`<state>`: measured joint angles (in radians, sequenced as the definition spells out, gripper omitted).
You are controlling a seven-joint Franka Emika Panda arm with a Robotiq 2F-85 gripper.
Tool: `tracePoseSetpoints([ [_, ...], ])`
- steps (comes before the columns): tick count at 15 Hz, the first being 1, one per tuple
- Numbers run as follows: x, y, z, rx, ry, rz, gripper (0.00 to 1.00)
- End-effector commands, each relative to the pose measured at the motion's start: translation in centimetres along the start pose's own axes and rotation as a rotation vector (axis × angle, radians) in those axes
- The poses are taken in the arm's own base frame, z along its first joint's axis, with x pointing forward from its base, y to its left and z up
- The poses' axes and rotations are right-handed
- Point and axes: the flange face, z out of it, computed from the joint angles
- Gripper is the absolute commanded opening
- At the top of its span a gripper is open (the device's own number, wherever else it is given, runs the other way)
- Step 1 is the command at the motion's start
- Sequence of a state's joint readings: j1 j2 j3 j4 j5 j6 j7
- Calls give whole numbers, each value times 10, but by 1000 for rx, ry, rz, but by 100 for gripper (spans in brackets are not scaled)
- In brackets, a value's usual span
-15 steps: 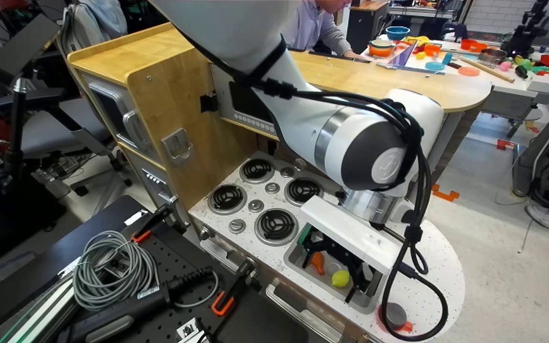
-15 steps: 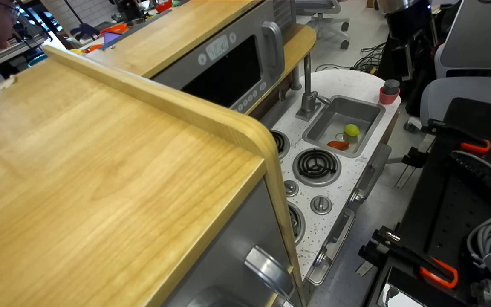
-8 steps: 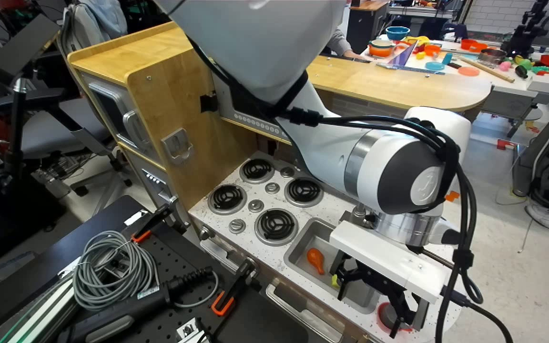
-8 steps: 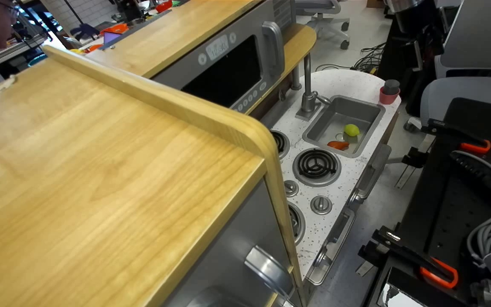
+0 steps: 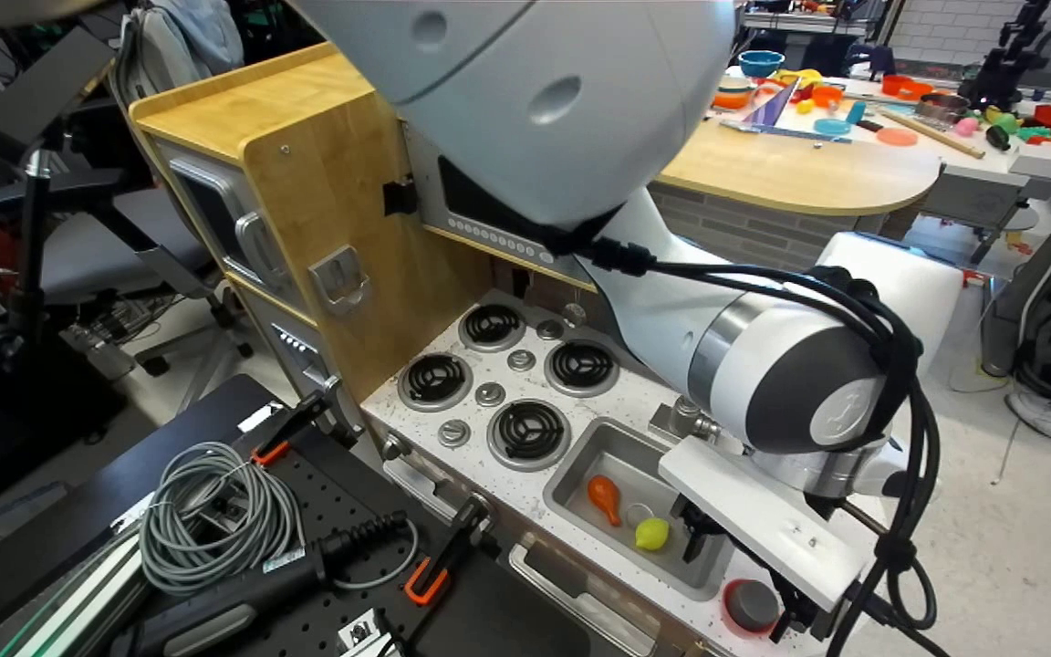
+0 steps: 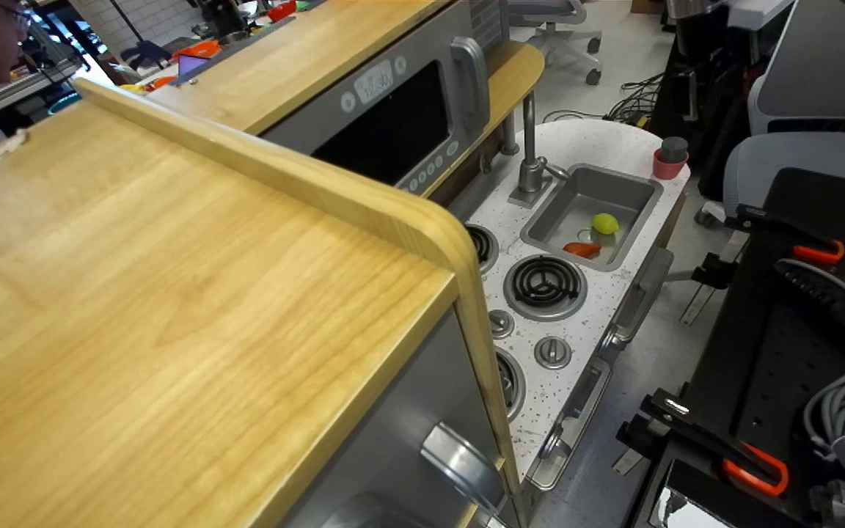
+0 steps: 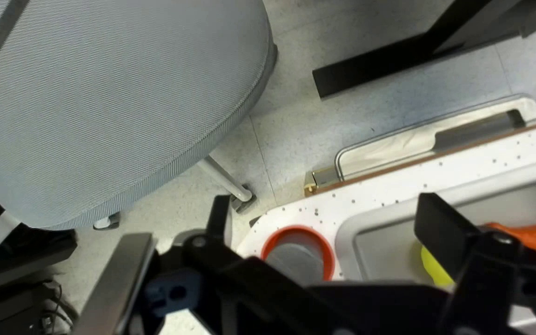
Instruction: Take the grey cylinder out of the orange mug then place it back in the orange mug
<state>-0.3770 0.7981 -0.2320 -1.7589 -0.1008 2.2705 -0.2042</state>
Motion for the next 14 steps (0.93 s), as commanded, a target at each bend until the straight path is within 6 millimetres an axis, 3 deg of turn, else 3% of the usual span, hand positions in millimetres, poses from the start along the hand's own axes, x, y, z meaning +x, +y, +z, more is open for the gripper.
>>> tracePoseSetpoints([
  [1, 32, 4, 17, 69, 111, 89, 100],
  [14, 68, 6, 57, 47, 133, 226, 100],
])
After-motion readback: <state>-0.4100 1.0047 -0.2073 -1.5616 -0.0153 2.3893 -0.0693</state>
